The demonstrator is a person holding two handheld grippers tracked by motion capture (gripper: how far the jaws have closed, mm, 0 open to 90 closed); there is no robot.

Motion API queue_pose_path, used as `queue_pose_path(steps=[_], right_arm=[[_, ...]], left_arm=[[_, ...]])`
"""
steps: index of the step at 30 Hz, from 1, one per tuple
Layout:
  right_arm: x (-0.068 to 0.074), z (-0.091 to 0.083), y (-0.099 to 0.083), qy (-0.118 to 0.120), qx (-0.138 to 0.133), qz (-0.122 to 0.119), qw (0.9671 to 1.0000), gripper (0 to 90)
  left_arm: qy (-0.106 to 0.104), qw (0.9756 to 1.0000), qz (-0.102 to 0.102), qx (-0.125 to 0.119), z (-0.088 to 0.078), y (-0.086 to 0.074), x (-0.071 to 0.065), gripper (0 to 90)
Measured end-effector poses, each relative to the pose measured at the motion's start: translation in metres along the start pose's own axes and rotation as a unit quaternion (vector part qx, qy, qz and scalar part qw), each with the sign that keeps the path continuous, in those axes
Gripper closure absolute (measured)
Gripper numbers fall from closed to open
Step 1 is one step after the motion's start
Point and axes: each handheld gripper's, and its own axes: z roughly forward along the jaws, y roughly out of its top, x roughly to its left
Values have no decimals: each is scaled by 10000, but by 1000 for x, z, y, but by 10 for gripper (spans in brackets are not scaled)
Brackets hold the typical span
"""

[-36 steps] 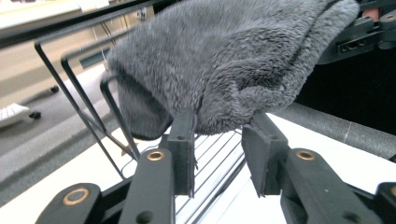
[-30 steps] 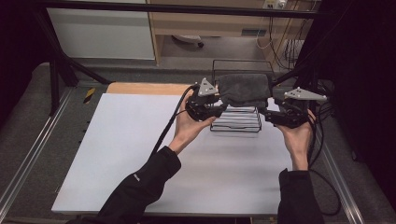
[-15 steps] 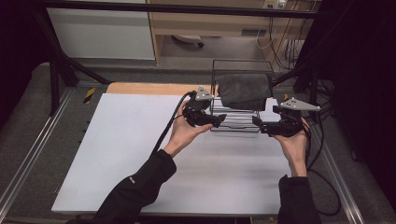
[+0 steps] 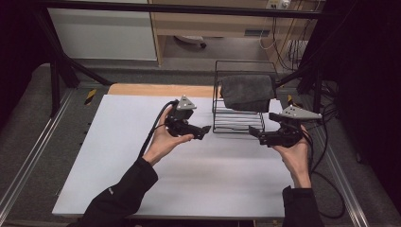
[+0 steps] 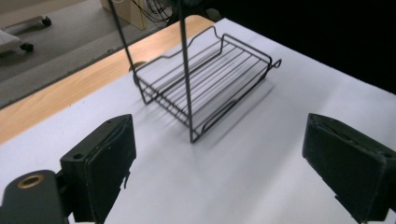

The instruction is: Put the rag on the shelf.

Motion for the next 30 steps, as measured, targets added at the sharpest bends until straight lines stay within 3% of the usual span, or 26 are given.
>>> queue_pose_path(steps=[11,16,19,24,30], right_arm=[[22,10,-23,372,164,13,9992,7],[31,18,-40,619,225,65,9978,6],[35,23,-53,681,411,36,9968,7],[34,27,-74,745,609,38,9954,6],[25,25,-100,769,820,99,9936,6]], left_arm=[[316,9990,-77,298,-39,-72,24,86],[399,9982,-307,326,-55,-108,36,83],[467,9973,-478,318,-66,-131,44,78],[581,9964,-528,329,-79,-160,54,65],[754,9954,-448,394,-95,-189,62,46]])
